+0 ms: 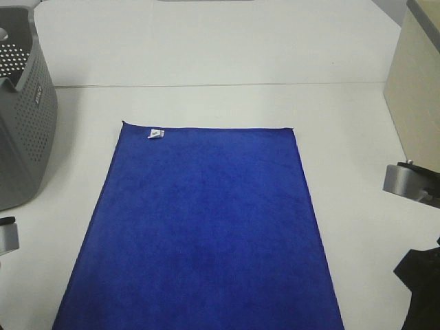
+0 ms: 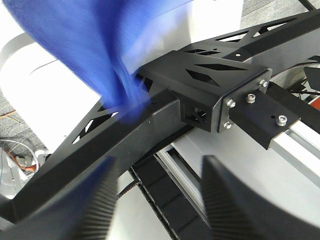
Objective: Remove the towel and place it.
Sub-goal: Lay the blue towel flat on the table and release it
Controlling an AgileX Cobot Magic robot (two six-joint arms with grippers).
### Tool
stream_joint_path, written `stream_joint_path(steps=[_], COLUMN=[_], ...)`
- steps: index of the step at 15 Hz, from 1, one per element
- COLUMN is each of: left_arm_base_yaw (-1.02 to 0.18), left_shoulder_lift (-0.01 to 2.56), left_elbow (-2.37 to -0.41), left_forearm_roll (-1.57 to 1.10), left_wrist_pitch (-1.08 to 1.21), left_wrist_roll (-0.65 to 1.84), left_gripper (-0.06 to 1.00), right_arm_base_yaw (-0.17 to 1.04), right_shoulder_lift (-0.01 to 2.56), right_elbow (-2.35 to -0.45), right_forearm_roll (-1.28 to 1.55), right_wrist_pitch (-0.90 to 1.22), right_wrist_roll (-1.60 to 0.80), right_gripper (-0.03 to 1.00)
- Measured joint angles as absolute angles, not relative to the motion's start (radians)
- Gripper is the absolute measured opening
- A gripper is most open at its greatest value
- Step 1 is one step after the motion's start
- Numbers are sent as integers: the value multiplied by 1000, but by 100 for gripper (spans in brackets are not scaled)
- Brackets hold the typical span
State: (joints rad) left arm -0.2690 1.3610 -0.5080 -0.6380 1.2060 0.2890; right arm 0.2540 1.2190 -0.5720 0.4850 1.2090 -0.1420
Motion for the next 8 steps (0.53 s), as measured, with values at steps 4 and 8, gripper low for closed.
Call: stream_joint_path(steps=[4, 8], left_arm_base_yaw=[-269, -269], left_shoulder_lift=[1361, 1364], left_elbow=[-516, -667], left_forearm_roll=[-652, -616], left_wrist_pitch=[1206, 1208], left_wrist_roll=[289, 278], left_gripper=[63, 64], right_arm_base_yaw=[254, 254], right_shoulder_lift=[1219, 1219], right_elbow=[-572, -660], right_forearm_roll=[485, 434], right_wrist_pitch=[1209, 1211], right_wrist_roll=[-89, -55], right_gripper=[57, 63])
